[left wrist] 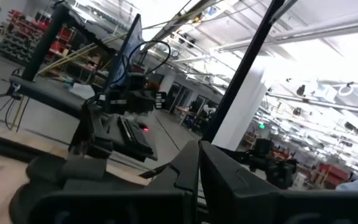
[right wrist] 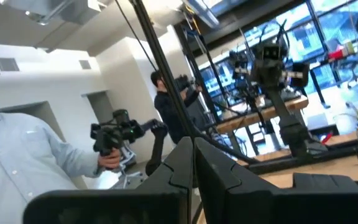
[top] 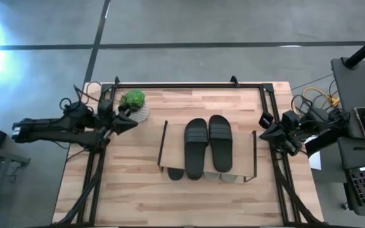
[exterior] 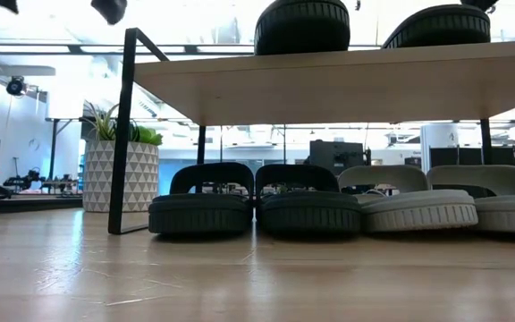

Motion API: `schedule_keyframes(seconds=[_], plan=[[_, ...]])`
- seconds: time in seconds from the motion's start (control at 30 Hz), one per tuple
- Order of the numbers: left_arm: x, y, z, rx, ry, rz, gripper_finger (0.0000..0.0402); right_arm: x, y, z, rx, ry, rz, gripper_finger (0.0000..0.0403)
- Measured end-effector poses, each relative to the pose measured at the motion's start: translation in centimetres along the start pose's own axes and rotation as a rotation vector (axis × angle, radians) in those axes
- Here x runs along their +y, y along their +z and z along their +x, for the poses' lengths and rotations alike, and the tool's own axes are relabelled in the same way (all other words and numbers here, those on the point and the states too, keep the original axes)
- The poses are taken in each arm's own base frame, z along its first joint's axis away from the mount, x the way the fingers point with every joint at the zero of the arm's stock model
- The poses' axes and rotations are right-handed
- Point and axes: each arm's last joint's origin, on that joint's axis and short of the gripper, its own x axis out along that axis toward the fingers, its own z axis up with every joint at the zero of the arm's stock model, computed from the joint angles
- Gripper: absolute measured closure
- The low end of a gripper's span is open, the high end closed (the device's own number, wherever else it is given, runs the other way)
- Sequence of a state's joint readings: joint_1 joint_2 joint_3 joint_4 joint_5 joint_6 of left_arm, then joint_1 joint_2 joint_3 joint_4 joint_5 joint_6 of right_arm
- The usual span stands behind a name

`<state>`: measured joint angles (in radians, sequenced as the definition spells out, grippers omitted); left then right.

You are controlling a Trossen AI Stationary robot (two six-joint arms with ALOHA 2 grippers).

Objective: Pick and place slides into the shelf
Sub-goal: Return to Home Position

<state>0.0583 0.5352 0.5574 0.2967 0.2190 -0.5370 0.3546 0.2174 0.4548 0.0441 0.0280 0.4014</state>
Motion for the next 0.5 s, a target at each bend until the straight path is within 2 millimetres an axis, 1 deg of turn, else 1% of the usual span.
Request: schedule_keyframes(seconds=[0.1, 0.27, 0.33, 0.4, 0.43, 0.5], plan=[[0.5, -1.3, -1.2, 0.005, 0.005, -0.008, 0.0402, -0.3, -0.5, -1.0, -0.031, -0.004, -0.033, 0.0392], [0.4, -2.5, -4.4, -0.071, -0.026, 0.013, 0.0402, -0.8, -1.1, -2.5, -0.098, -0.03, -0.108, 0.0392], [0.6, -3.3, -5.5, -0.096, -0.035, 0.062, 0.0402, -1.0, -1.7, -2.9, -0.106, -0.04, -0.131, 0.0392], [0.7, -3.9, -6.5, -0.133, -0.055, 0.161, 0.0402, -1.3, -2.2, -2.8, -0.074, -0.059, -0.139, 0.0392], [1.0, -4.7, -6.9, -0.122, -0.055, 0.197, 0.0402, -1.4, -2.7, -2.7, -0.032, -0.065, -0.141, 0.0392], [1.7, -6.1, -7.5, -0.108, -0.054, 0.2, 0.0402, -1.7, -3.4, -2.4, 0.037, -0.091, -0.108, 0.0392]])
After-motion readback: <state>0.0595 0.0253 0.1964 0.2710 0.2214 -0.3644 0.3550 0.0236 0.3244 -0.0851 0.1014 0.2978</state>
